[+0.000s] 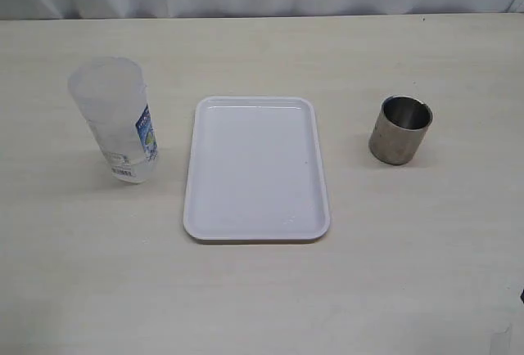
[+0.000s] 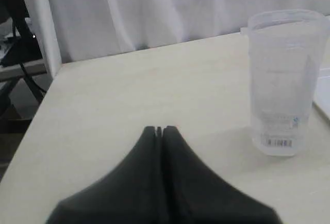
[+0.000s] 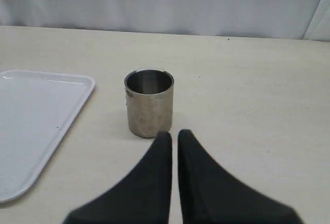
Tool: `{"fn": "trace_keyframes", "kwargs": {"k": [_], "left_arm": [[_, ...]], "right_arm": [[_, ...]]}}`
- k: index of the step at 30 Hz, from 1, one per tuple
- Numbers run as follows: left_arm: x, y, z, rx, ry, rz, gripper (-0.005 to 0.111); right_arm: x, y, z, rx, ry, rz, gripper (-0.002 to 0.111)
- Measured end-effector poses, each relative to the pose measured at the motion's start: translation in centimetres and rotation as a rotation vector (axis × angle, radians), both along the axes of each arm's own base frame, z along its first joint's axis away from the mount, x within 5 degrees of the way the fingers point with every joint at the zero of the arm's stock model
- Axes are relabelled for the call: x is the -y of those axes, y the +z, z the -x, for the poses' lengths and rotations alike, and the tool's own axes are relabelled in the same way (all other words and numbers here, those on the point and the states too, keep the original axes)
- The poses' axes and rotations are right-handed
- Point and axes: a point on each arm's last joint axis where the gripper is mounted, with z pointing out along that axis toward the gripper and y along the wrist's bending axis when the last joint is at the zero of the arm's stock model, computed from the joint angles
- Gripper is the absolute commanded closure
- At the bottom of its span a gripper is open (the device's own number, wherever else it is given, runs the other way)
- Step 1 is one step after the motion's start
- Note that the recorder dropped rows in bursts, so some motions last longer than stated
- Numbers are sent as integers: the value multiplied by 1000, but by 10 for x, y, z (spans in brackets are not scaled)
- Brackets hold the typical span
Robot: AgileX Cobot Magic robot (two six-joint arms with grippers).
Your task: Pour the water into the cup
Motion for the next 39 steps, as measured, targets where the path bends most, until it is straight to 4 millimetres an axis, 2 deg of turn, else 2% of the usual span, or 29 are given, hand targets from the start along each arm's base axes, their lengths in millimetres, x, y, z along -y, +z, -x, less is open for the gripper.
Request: {"fn": "trace_keyframes", "kwargs": {"k": [5,14,21,23,25,26,28,30,35,36,39], "left_arm": [[2,14,-2,161,-19,13,107],[2,51,3,562,-36,166,107],[2,65,9,729,-60,279,105],[3,67,10,751,-77,266,95],[6,69,12,778,-103,240,76],[7,70,12,787,-116,235,64],[9,72,10,792,-145,228,27],[11,73,7,791,-164,228,1],[16,68,-16,677,-195,243,2],[19,63,-28,608,-213,226,2],[25,54,-44,517,-253,215,2]], "right_arm": [[0,4,-1,41,3,-4,104],[-2,33,-2,367,24,-34,104],[-3,51,2,565,35,-112,104],[-3,53,2,578,36,-138,104],[-3,53,3,584,37,-151,99],[-3,54,3,588,37,-154,96],[-3,54,3,593,37,-159,87],[-3,55,3,598,37,-162,79],[-3,55,3,600,38,-162,60],[-3,55,3,600,38,-162,59],[-3,55,3,600,38,-162,58]]}}
